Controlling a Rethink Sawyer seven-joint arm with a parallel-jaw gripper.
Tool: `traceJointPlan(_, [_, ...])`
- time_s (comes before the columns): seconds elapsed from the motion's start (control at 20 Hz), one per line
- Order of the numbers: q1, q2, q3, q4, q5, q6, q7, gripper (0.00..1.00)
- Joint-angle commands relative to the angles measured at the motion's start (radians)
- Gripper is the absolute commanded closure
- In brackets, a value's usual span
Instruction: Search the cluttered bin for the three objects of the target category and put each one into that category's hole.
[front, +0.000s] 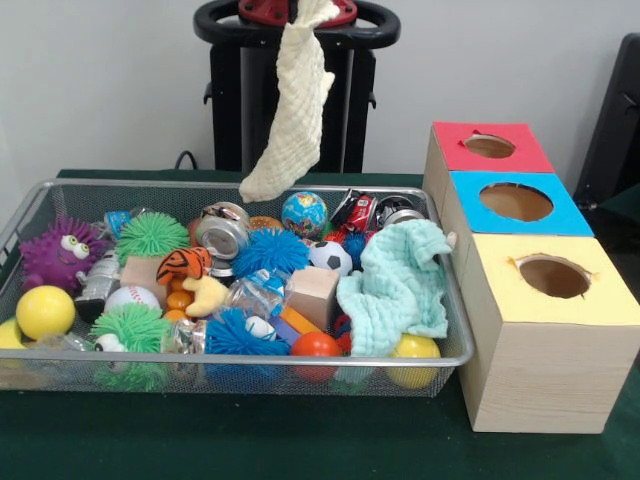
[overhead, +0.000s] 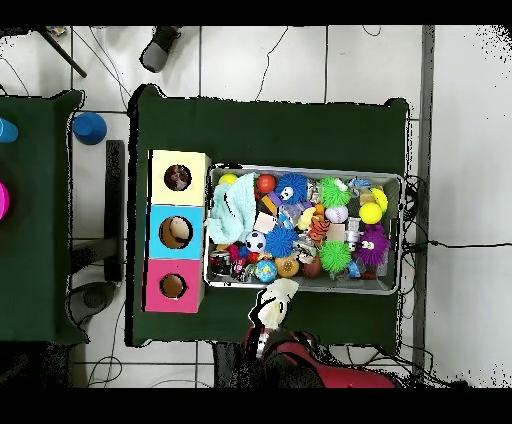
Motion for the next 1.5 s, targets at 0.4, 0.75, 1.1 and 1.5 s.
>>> traceJointPlan(0.4, [-0.114, 0.016, 0.195, 0.052, 0.058, -0.058, -0.199, 1.0])
traceJointPlan(0.75, [-0.113, 0.032, 0.222, 0.006, 0.033, -0.008, -0.167, 1.0])
traceJointPlan(1.1, [-0.1, 0.076, 0.23, -0.049, -0.012, -0.005, -0.126, 1.0])
traceJointPlan(1.5, [-0.022, 0.108, 0.195, -0.197, -0.059, 0.08, -0.05, 1.0])
